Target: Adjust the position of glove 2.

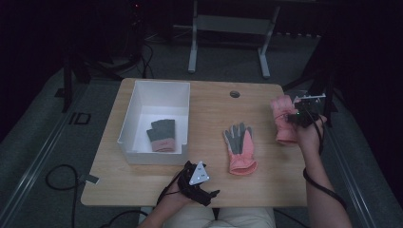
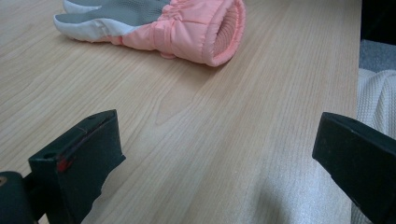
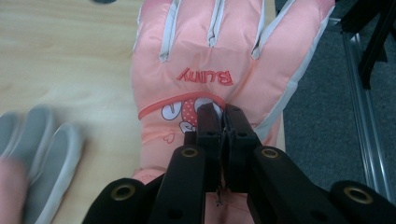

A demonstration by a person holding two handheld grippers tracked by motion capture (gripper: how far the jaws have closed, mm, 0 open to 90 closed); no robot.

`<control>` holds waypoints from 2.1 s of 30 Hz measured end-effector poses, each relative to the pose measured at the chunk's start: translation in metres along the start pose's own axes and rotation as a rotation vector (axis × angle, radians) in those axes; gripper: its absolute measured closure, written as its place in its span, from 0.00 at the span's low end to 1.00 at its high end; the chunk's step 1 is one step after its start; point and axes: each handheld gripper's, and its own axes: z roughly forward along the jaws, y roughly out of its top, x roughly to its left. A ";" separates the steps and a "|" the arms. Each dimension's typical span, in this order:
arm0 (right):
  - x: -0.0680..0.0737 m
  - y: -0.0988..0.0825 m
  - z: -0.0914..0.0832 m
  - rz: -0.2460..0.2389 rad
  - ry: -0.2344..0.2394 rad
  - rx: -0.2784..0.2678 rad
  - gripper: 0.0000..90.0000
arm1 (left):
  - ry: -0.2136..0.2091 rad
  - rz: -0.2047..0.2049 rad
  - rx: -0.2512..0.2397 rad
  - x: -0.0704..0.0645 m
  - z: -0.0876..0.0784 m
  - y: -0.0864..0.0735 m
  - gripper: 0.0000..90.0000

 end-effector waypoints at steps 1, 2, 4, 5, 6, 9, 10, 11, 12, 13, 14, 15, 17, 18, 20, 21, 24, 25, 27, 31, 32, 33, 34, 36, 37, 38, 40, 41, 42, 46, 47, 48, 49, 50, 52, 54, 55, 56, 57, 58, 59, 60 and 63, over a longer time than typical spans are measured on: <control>0.000 -0.005 -0.006 0.015 0.006 -0.009 0.96 | 0.000 0.001 0.001 0.000 0.000 0.000 0.01; 0.001 -0.010 -0.012 0.027 0.010 -0.014 0.96 | 0.000 0.002 -0.002 0.000 0.000 0.001 0.01; 0.003 -0.021 -0.021 0.038 0.017 -0.024 0.96 | 0.000 -0.011 -0.022 0.000 -0.001 0.001 0.01; 0.004 -0.027 -0.026 0.045 0.024 -0.031 0.96 | 0.002 -0.017 -0.031 0.000 -0.002 0.000 0.01; 0.004 -0.032 -0.030 0.052 0.030 -0.034 0.96 | 0.006 -0.018 -0.030 -0.001 -0.002 0.000 0.01; 0.003 -0.046 -0.038 0.071 0.027 -0.038 0.96 | 0.012 -0.006 -0.027 -0.001 -0.002 0.000 0.01; 0.003 -0.051 -0.040 0.081 0.028 -0.040 0.96 | 0.011 -0.005 -0.032 -0.001 -0.002 0.000 0.01; 0.004 -0.056 -0.041 0.084 0.020 -0.039 0.96 | 0.012 -0.004 -0.029 -0.001 -0.002 0.000 0.01; 0.005 -0.061 -0.039 0.086 0.016 -0.033 0.96 | 0.016 -0.006 -0.026 -0.001 -0.002 -0.001 0.01; 0.006 -0.066 -0.036 0.094 0.024 -0.023 0.96 | 0.026 -0.007 -0.022 -0.001 -0.002 -0.001 0.01; 0.007 -0.070 -0.034 0.095 0.027 -0.018 0.96 | 0.033 -0.014 -0.024 0.000 -0.003 -0.001 0.01; 0.009 -0.073 -0.030 0.092 0.022 -0.008 0.96 | 0.028 -0.026 -0.034 0.001 -0.003 -0.001 0.01; 0.012 -0.078 -0.022 0.106 0.029 0.007 0.96 | 0.032 -0.045 -0.042 0.003 -0.003 -0.001 0.01; 0.013 -0.080 -0.018 0.111 0.031 0.016 0.96 | 0.032 -0.041 -0.038 0.003 -0.003 -0.001 0.01; 0.015 -0.083 -0.010 0.111 0.022 0.031 0.96 | 0.028 -0.040 -0.036 0.003 -0.002 -0.001 0.01; 0.015 -0.084 -0.006 0.110 0.020 0.041 0.96 | 0.029 -0.036 -0.033 0.002 -0.003 -0.001 0.01; 0.016 -0.089 0.007 0.121 0.025 0.070 0.96 | 0.027 -0.031 -0.034 0.001 -0.004 -0.001 0.01; 0.016 -0.091 0.011 0.122 0.030 0.073 0.96 | 0.028 -0.031 -0.035 0.001 -0.005 0.000 0.01; 0.017 -0.094 0.018 0.122 0.034 0.079 0.95 | 0.031 -0.028 -0.034 0.000 -0.006 0.000 0.01; 0.016 -0.095 0.020 0.106 0.039 0.076 0.95 | 0.026 -0.029 -0.036 0.000 -0.005 0.001 0.01; 0.016 -0.095 0.020 0.104 0.040 0.075 0.95 | 0.024 -0.033 -0.035 -0.001 -0.004 0.001 0.01; 0.016 -0.095 0.021 0.099 0.041 0.073 0.94 | 0.024 -0.028 -0.030 -0.001 -0.004 0.001 0.01; 0.016 -0.095 0.020 0.093 0.044 0.073 0.94 | 0.022 -0.028 -0.030 -0.001 -0.003 0.001 0.01; 0.015 -0.094 0.018 0.082 0.052 0.067 0.91 | 0.021 -0.027 -0.026 0.000 -0.003 0.002 0.01; 0.014 -0.093 0.017 0.074 0.058 0.064 0.89 | 0.022 -0.027 -0.028 0.000 -0.003 0.002 0.01; 0.012 -0.092 0.014 0.066 0.063 0.061 0.88 | 0.023 -0.027 -0.026 0.000 -0.003 0.001 0.01; 0.009 -0.091 0.009 0.043 0.079 0.054 0.83 | 0.024 -0.027 -0.025 0.000 -0.003 0.001 0.01; 0.007 -0.090 0.006 0.023 0.085 0.047 0.80 | 0.024 -0.026 -0.025 0.000 -0.004 0.002 0.01; 0.006 -0.089 0.003 -0.006 0.097 0.038 0.77 | 0.025 -0.029 -0.026 0.000 -0.004 0.002 0.01; -0.002 -0.083 -0.014 -0.150 0.132 -0.002 0.72 | 0.012 -0.048 -0.041 0.000 -0.005 0.002 0.01; -0.004 -0.081 -0.018 -0.175 0.141 -0.015 0.71 | 0.011 -0.047 -0.043 0.000 -0.005 0.002 0.01; -0.006 -0.080 -0.021 -0.194 0.150 -0.019 0.71 | 0.009 -0.047 -0.045 0.000 -0.005 0.002 0.01; -0.009 -0.078 -0.023 -0.211 0.163 -0.025 0.71 | 0.008 -0.046 -0.043 0.000 -0.005 0.002 0.01; -0.011 -0.077 -0.024 -0.222 0.175 -0.030 0.71 | 0.008 -0.043 -0.039 0.000 -0.005 0.002 0.01; -0.016 -0.077 -0.024 -0.246 0.192 -0.030 0.71 | 0.006 -0.042 -0.042 -0.001 -0.005 0.002 0.01; -0.019 -0.079 -0.020 -0.246 0.182 -0.021 0.68 | -0.001 -0.045 -0.049 -0.001 -0.005 0.002 0.01; -0.021 -0.081 -0.018 -0.229 0.182 -0.022 0.67 | -0.005 -0.047 -0.049 -0.001 -0.004 0.002 0.01; -0.021 -0.083 -0.015 -0.216 0.187 -0.024 0.67 | -0.006 -0.048 -0.046 -0.001 -0.004 0.002 0.01; -0.021 -0.085 -0.012 -0.208 0.188 -0.023 0.67 | -0.005 -0.048 -0.045 -0.001 -0.004 0.002 0.01; -0.020 -0.087 -0.010 -0.198 0.189 -0.023 0.67 | -0.006 -0.049 -0.045 -0.001 -0.003 0.002 0.01; -0.019 -0.088 -0.007 -0.189 0.187 -0.022 0.66 | -0.008 -0.050 -0.045 -0.001 -0.003 0.002 0.01; -0.018 -0.089 -0.005 -0.182 0.189 -0.024 0.66 | -0.007 -0.050 -0.043 -0.001 -0.003 0.002 0.01; -0.012 -0.092 0.001 -0.163 0.199 -0.028 0.67 | -0.009 -0.050 -0.038 -0.001 -0.002 0.002 0.01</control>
